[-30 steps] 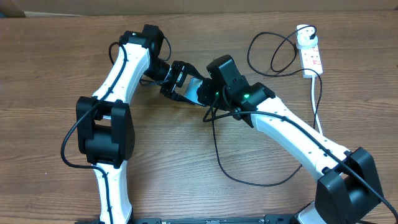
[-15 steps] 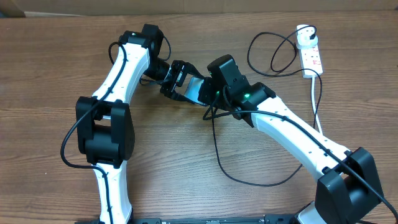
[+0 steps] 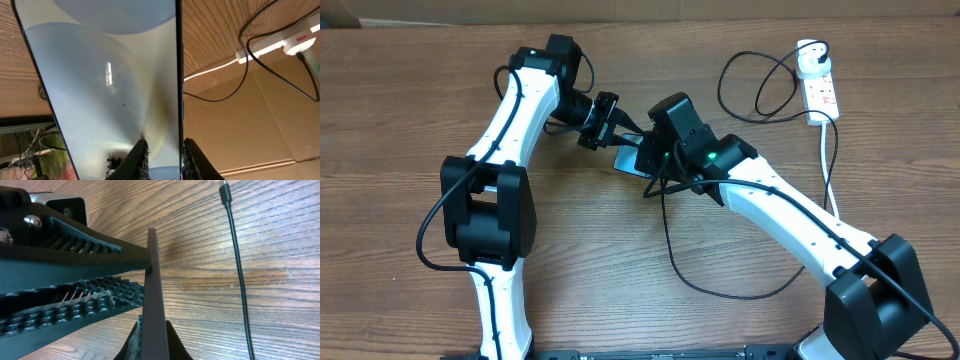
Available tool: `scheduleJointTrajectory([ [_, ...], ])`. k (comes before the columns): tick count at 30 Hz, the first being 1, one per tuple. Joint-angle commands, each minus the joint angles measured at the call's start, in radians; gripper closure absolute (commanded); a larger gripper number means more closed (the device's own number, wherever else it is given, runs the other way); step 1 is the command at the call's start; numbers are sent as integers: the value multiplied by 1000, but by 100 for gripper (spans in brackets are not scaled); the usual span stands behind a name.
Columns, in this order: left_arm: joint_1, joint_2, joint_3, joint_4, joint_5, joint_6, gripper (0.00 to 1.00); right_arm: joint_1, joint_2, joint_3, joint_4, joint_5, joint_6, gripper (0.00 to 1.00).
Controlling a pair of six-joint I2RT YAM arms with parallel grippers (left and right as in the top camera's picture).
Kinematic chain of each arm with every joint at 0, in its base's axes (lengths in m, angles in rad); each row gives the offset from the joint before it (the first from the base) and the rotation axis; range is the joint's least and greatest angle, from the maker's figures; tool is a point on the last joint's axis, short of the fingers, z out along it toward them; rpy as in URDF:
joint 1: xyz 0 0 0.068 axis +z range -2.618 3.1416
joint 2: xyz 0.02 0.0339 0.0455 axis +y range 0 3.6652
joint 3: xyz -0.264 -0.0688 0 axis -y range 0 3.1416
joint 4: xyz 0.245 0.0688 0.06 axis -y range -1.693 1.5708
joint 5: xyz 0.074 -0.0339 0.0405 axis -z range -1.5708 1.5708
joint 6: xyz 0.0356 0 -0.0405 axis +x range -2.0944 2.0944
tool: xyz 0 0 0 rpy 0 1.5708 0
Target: Plug charger to phone and switch on socket
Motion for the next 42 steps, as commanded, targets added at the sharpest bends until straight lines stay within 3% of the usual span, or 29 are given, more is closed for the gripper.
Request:
scheduleJointTrajectory([
  [1,8,-5,8,-11,45,17,83,-10,-35,23,31,25,-8,96],
  [14,79,-5,8,36,150,102,89,-76,-100,23,1,1,-10,96],
  [23,116,-5,9,233,273,328,95,-173,-204,23,1,-160,-34,96],
  [26,132,-5,9,272,322,401,79,-206,-243,23,1,-222,-34,96],
  [28,145,-5,8,284,412,500,55,-225,-267,23,2,-261,-34,96],
  [29,149,-5,8,298,452,525,52,-236,-280,23,4,-285,-33,96],
  [32,153,-5,9,465,650,576,66,-266,-306,23,18,-348,-29,96],
  [38,138,-32,9,504,649,603,50,-307,-311,23,82,-418,26,96],
  [42,127,-51,9,504,649,631,47,-310,-311,23,145,-417,57,96],
])
